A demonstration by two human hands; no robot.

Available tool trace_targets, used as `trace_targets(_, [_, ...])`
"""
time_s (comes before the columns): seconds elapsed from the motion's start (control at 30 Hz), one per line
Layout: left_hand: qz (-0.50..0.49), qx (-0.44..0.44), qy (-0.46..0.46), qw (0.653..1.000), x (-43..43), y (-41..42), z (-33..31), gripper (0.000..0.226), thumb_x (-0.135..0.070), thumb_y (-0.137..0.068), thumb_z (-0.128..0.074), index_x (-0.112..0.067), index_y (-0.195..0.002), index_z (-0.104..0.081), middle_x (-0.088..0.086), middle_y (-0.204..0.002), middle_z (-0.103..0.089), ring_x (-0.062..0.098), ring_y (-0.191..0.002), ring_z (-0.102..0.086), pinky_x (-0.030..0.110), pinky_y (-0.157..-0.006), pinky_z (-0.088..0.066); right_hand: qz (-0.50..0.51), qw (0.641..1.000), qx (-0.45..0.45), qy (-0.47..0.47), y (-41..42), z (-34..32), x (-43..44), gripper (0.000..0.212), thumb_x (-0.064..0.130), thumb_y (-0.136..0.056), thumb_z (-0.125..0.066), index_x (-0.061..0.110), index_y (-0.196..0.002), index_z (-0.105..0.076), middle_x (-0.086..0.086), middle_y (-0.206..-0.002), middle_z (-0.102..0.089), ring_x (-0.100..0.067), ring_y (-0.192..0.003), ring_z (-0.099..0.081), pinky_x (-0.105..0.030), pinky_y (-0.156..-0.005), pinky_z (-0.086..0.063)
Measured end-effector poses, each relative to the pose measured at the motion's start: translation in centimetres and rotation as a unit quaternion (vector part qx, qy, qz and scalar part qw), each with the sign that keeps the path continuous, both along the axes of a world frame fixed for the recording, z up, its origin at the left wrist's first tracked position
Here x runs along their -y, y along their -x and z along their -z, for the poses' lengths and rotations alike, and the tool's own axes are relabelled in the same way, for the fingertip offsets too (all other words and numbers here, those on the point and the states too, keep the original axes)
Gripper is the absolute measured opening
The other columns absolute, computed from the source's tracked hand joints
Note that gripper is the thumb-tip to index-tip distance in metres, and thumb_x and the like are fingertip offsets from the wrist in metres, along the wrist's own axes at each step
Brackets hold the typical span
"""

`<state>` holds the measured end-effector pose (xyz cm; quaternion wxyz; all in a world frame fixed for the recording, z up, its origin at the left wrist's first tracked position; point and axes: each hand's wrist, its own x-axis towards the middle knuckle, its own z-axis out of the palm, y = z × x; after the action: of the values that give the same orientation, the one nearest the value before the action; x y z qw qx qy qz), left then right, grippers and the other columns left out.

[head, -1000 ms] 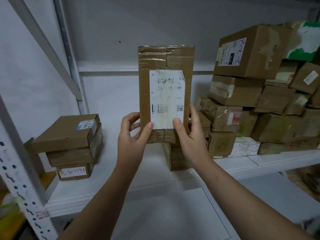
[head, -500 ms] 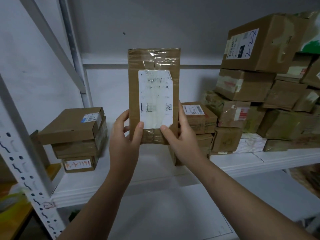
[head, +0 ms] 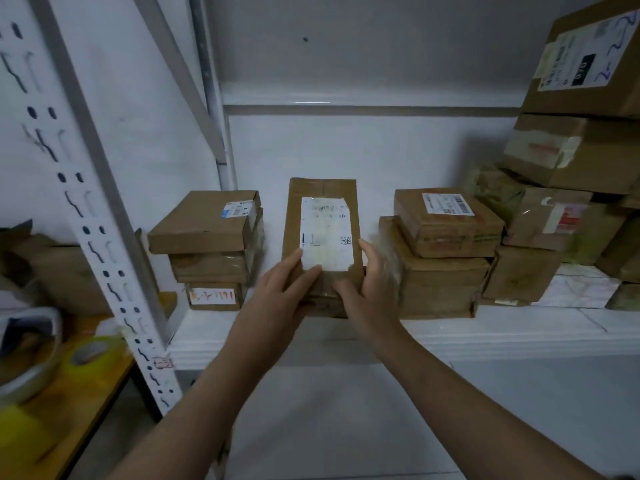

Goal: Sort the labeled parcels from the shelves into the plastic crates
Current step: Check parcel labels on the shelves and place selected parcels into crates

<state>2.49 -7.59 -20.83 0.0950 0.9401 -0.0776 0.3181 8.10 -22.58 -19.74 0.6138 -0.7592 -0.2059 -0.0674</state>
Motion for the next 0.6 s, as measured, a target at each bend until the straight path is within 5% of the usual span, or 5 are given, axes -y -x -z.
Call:
trace_targets(0.17, [-0.027, -0.059, -0.007, 0.998, -1.9, -0.3, 1.1, 0.060, -0.010, -0.085, -0.068, -0.019, -0.140, -0.046, 0.009, -0.150, -0.038, 0.035, -0.121, -0.054, 0.047, -0.095, -0.051, -0.057, 0.993, -0.041, 0.097, -0.1, 2.1, -1.3, 0.053, 0.025, -0.092, -0.057, 0.032, -0.140, -0.034, 0.004, -0.137, -0.045, -0.012, -0.115, -0.050, -0.034, -0.097, -0.050])
trace_targets(0.3, [-0.056, -0.084, -0.018, 0.995, -2.8, -0.5, 1.8, 0.059, -0.010, -0.085, -0.066, -0.019, -0.140, -0.046, 0.008, -0.144, -0.043, 0.033, -0.113, -0.057, 0.042, -0.090, -0.053, -0.047, 0.984, 0.037, 0.168, -0.4, 3.5, -2.2, 0.053, 0.016, -0.091, -0.062, 0.025, -0.139, -0.042, 0.001, -0.136, -0.050, -0.014, -0.119, -0.050, -0.028, -0.098, -0.047])
trace_targets(0.43, [-0.096, -0.028, -0.081, 0.992, -3.4, -0.6, 2.4, 0.052, -0.013, -0.071, -0.076, -0.013, -0.121, -0.063, 0.014, -0.113, -0.061, 0.034, -0.085, -0.062, 0.040, -0.066, -0.054, -0.006, 0.974, 0.080, 0.213, -1.0, 4.3, -3.2, 0.052, 0.018, -0.093, -0.059, 0.025, -0.141, -0.041, -0.003, -0.137, -0.047, -0.018, -0.118, -0.050, -0.030, -0.098, -0.046])
trace_targets(0.6, [-0.076, -0.003, -0.125, 0.989, -3.3, -1.7, 2.6, 0.047, -0.016, -0.070, -0.081, -0.011, -0.114, -0.064, 0.011, -0.107, -0.064, 0.030, -0.095, -0.062, 0.042, -0.081, -0.053, 0.013, 0.979, 0.077, 0.186, -1.6, 4.3, -4.3, 0.051, 0.023, -0.091, -0.064, 0.021, -0.135, -0.039, -0.002, -0.133, -0.048, -0.017, -0.114, -0.052, -0.028, -0.092, -0.047])
